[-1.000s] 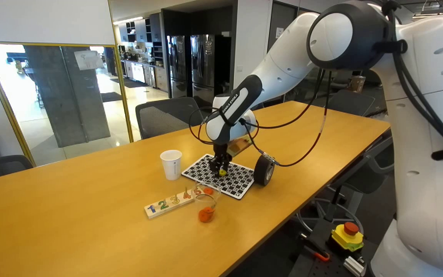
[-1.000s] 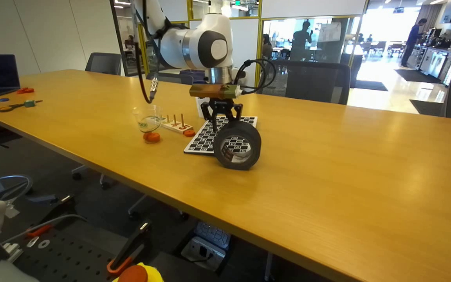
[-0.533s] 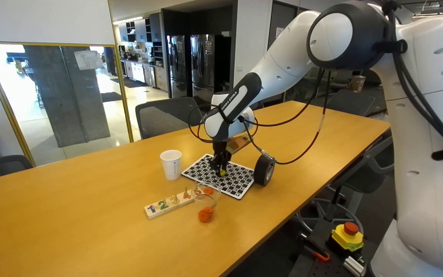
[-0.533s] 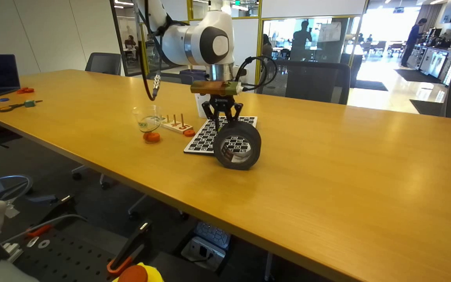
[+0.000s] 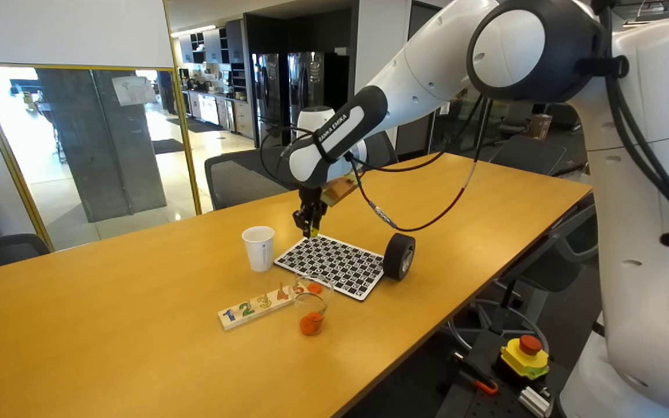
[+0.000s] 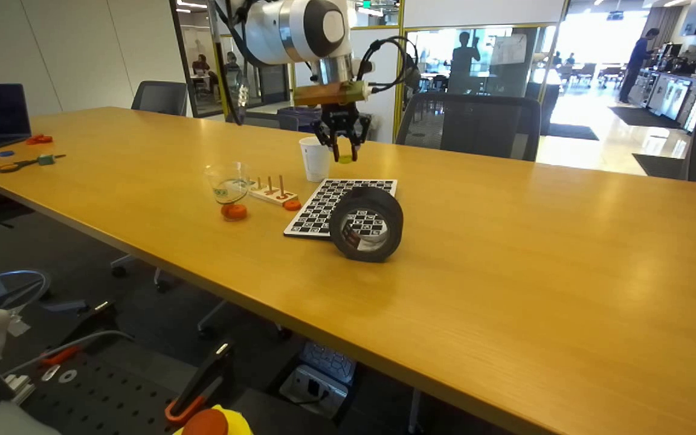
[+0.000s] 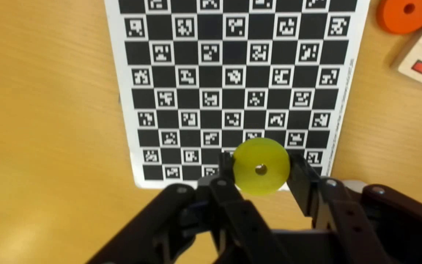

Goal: Pick up the orange objects from the table and put them in the colorless cup, then pick up the yellow objects and put them in the white cup

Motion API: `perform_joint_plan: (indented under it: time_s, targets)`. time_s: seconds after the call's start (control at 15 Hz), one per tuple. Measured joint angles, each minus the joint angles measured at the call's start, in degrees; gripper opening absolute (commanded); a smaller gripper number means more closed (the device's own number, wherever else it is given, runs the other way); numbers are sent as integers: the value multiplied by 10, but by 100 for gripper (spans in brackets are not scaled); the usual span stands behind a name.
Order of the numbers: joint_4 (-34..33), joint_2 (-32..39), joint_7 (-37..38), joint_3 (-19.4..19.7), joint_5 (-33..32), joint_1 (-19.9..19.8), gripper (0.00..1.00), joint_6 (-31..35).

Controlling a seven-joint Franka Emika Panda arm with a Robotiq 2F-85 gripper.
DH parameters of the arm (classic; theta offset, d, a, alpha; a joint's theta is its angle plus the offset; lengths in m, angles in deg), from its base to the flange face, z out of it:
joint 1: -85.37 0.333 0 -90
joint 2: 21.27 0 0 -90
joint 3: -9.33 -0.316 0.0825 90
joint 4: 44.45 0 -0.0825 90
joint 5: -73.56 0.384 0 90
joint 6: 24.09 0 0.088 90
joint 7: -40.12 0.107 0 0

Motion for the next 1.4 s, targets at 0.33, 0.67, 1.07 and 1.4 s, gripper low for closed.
perform_joint_plan:
  time_s: [0.33,0.67,1.07,1.4]
  targets:
    - [-57,-3,-3,-7,-20,25,18,-19]
    - [-77,0,-62,-50,-16,30,18,-28]
    - [-98,19,-123,-79,0,30,18,-37]
    - [-119,41,-145,-80,11,28,18,-45]
